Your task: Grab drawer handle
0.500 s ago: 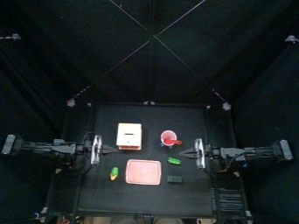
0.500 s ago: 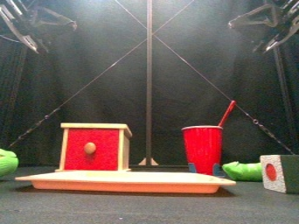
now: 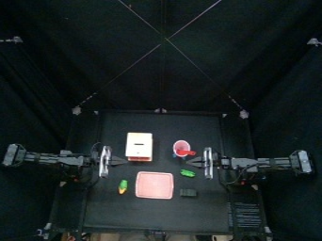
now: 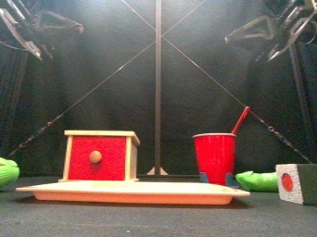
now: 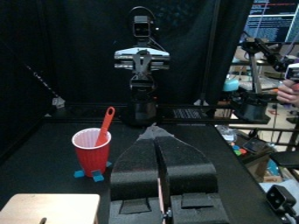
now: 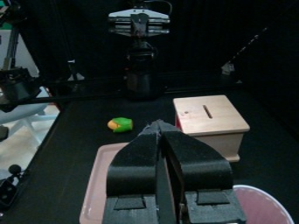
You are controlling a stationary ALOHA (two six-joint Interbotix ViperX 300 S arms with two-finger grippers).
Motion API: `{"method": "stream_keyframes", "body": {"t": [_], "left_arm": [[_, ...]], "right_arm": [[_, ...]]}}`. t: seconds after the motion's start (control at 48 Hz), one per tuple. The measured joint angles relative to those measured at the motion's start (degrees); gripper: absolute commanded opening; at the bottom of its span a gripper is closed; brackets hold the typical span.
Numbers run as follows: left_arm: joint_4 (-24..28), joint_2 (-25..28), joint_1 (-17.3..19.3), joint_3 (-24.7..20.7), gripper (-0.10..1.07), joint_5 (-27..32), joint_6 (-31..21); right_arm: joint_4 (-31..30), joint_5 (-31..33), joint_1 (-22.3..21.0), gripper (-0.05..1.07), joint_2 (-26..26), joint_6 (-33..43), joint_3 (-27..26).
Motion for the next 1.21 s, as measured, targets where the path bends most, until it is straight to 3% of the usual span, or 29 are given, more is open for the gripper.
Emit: {"method": "stream_keyframes", "body": {"t": [0.229,0.5,0.708,0.854,0.958,1.208], "left_arm": [[-1.67,0.09,-0.26,0.26,0.1,-0.09,0.0],[-3.52,0.09,-0.26,0.26,0.41,-0.09,0.0],[-5.36,1.14,-0.18,0.35,0.73,-0.09,-0.09],[-10.72,4.57,-0.35,0.53,0.93,-0.18,-0.09],[-14.59,7.82,-0.62,0.53,1.01,-0.18,-0.18],[-28.65,14.85,-5.71,0.26,1.02,-0.18,-1.93]], "right_arm": [[0.18,-4.22,-0.35,0.02,3.34,0.0,-3.16],[0.53,-7.12,-1.67,0.02,7.12,0.09,-6.68],[2.72,-7.12,-3.78,0.02,12.04,0.09,-10.37],[3.87,-7.12,-5.36,0.02,17.05,0.09,-13.62],[4.22,-7.12,-6.24,0.02,20.57,0.09,-15.56],[4.83,-7.21,-7.29,0.02,29.44,0.09,-21.36]]}}
